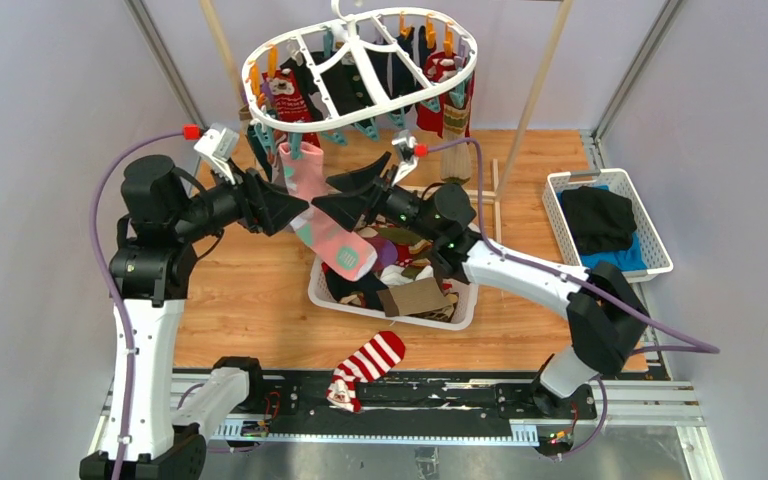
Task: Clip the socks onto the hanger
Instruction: Rotate the hanger at the clothesline.
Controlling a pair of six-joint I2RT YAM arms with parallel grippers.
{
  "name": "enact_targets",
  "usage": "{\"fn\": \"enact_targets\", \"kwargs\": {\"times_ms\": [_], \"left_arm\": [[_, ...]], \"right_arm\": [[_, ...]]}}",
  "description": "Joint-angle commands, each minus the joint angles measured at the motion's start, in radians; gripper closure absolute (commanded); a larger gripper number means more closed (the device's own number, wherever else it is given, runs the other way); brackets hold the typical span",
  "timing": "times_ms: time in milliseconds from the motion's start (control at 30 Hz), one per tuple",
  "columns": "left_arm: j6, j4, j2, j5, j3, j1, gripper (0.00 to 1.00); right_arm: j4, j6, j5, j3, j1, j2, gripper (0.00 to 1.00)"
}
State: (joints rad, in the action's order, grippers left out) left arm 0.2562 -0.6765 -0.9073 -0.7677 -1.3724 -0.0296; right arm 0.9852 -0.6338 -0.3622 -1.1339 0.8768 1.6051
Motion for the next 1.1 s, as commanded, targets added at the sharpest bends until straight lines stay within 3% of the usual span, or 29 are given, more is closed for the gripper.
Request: {"fn": "enact_targets", "kwargs": {"times_ms": [0,167,467,767,1067], "left_arm": [[-0.022,0.019,-0.005,-0.051,0.035,-0.001,0.34],[-0.061,0.023,-0.002,-0.064,0.099,-0.002,0.34],[-0.046,0.13,-0.02,0.059,0.18,-0.002,0.33],[0.018,0.246,-0.026,0.235,0.21,-0.002,0.24],[-0.002,0.239,-0.05,0.239,0.213,-0.003,0.24]], "right_arm": [[-0.031,0.065,0.025,0.085,-0.004,-0.082,0.24],[-0.048,0.072,0.009,0.193,-0.057,-0.194,0.22],[-0.025,0.058,-0.015,0.285,-0.187,-0.283,0.23],[0.376,-0.003,0.029,0.23,-0.199,-0.047,0.32],[0.52,-0.079,-0.047,0.08,-0.197,0.132,0.3]]}}
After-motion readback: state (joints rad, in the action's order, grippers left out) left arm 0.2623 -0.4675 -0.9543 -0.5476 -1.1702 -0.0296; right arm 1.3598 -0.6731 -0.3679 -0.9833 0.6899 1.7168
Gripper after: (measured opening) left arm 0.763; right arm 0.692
